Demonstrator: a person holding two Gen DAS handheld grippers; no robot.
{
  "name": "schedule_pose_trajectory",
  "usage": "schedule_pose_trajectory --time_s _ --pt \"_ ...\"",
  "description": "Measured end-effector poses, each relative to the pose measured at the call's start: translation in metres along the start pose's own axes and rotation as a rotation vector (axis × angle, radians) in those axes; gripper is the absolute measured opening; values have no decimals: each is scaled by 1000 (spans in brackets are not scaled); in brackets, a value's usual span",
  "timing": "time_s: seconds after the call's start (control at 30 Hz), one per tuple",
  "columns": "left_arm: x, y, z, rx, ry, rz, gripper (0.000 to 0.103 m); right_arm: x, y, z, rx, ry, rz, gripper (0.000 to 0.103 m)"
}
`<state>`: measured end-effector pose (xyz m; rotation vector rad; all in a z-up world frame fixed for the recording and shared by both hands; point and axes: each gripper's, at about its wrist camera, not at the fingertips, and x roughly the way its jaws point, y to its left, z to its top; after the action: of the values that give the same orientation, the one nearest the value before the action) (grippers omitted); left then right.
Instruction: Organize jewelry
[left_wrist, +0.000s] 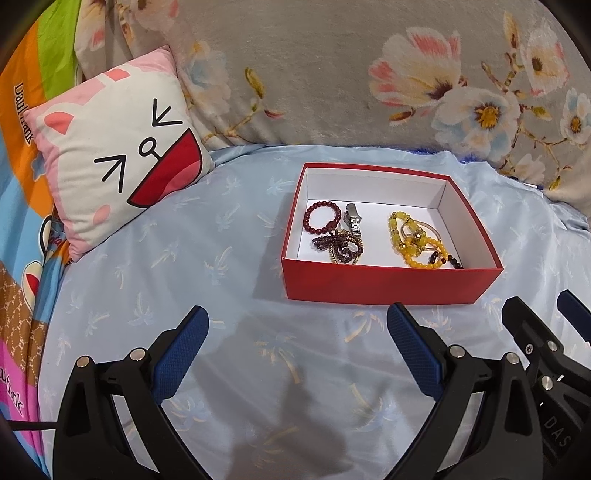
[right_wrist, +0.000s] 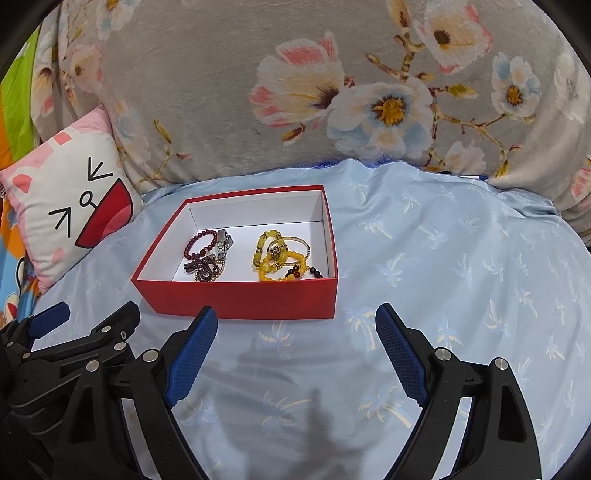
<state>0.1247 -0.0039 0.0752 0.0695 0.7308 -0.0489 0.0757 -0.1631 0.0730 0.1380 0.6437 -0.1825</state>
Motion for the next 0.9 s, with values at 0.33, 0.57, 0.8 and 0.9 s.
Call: schedule_pose_trajectory --time_s 0.33,0.57,0.8,0.9 --pt "-1 2 -1 3 -3 10 93 -1 3 1 -12 -7 -2 84" --pt "-1 3 -1 5 -1 11 93 -1 3 1 -9 2 11 84" --pt "-1 5 -1 -4 0 12 93 1 3 0 -26 3 3 85" --pt "-1 8 -2 -7 0 14 93 0 2 0 -30 4 1 85"
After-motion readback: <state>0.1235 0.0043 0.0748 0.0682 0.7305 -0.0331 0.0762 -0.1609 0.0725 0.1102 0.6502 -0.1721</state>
